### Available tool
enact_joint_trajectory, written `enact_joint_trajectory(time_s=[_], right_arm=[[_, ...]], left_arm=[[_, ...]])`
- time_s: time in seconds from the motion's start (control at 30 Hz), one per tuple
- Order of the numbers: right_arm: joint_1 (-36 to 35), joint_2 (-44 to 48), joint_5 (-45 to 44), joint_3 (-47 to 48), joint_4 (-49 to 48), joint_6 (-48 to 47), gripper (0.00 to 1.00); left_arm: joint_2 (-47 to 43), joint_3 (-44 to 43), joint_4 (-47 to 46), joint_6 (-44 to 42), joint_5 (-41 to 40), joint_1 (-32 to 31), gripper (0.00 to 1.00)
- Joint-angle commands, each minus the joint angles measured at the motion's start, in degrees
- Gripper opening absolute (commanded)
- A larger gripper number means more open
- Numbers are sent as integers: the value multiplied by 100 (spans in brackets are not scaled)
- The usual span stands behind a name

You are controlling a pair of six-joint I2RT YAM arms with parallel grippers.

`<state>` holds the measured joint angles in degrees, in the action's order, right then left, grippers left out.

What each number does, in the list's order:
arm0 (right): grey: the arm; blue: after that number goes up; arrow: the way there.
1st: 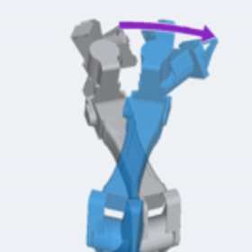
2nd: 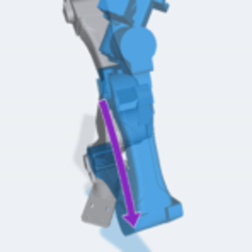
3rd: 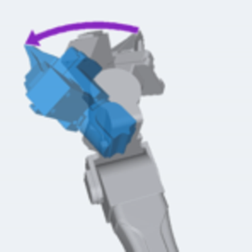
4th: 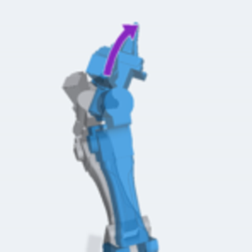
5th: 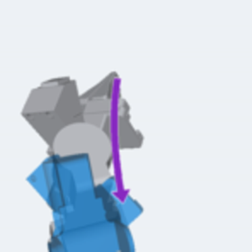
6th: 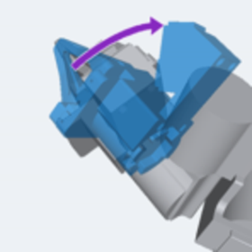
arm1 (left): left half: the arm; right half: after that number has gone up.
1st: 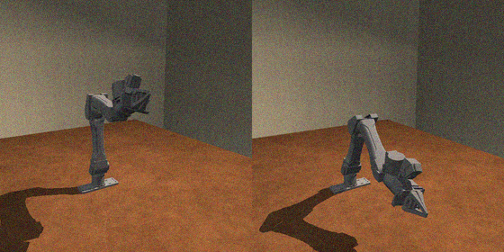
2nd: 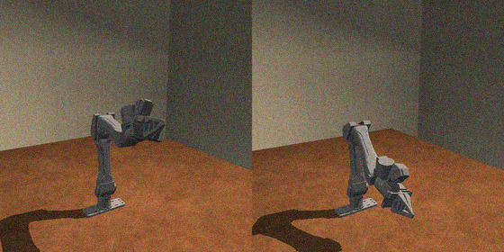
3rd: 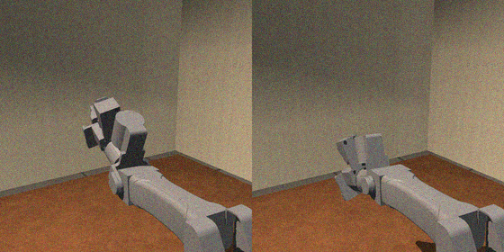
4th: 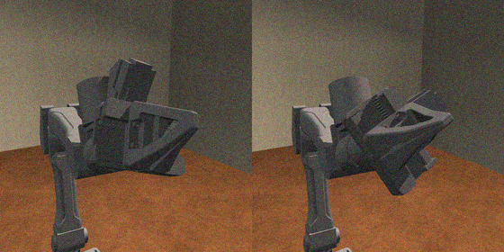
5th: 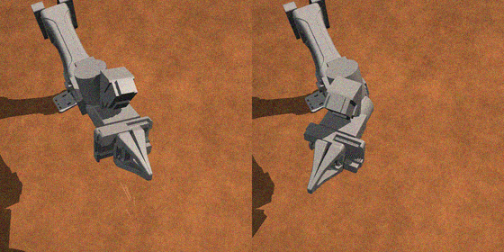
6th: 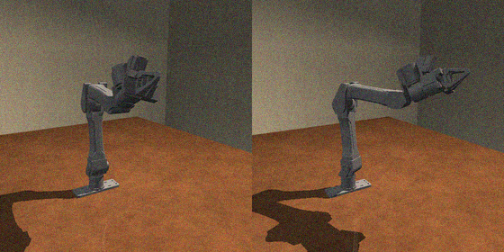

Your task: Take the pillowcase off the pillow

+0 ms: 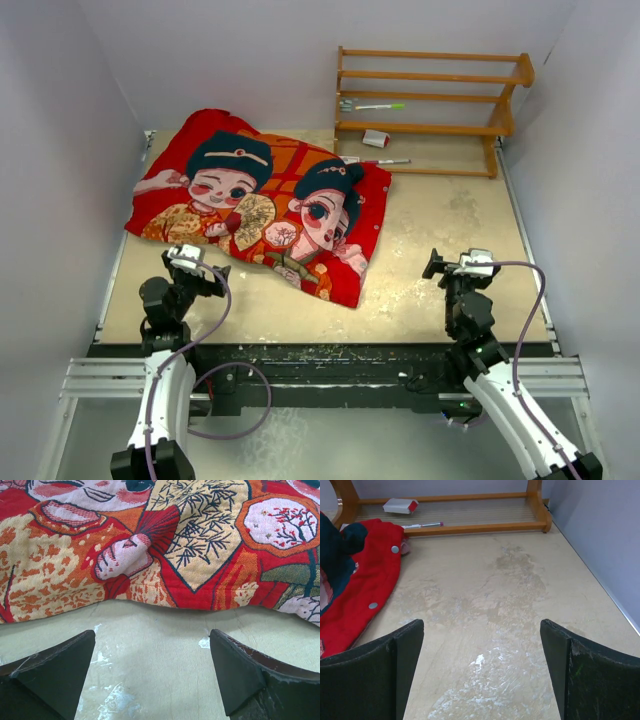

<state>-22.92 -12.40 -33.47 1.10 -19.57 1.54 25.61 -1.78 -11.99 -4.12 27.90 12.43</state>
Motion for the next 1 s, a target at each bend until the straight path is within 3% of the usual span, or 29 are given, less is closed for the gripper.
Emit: enact_joint_trajectory(time_s=[0.0,0.3,0.37,0.53,0.6,0.7,0.73,0.83,0.9,0.97], right_arm=[[0,-88,-117,-58,-314,-40,100],[-1,-281,-678,3,-333,231,100],[6,-225,-535,117,-168,193,100],[3,165,-756,688,679,243,100],[-1,-25,-1298,1197,740,483,100],[0,-352,-1596,2234,1786,2352,100],[1,-452,-1488,2654,2151,2861,100],[4,-631,-297,3942,3270,2759,100],[5,-647,-55,4250,3850,3494,100],[-2,-458,767,4296,3825,3487,100]], left_arm=[[-31,-83,-234,-62,109,16,99],[-36,-97,-244,-43,142,21,99],[-32,-449,71,-24,119,20,99],[1388,-2709,1951,-335,137,16,99],[2182,-3870,3083,-570,229,20,99],[3253,-5723,4818,-876,503,15,99],[3677,-6246,5389,-949,489,20,99],[4345,-7463,6872,-1235,434,15,99],[4503,-7854,7548,-1462,460,20,99],[4429,-7903,7804,-1575,395,19,99]])
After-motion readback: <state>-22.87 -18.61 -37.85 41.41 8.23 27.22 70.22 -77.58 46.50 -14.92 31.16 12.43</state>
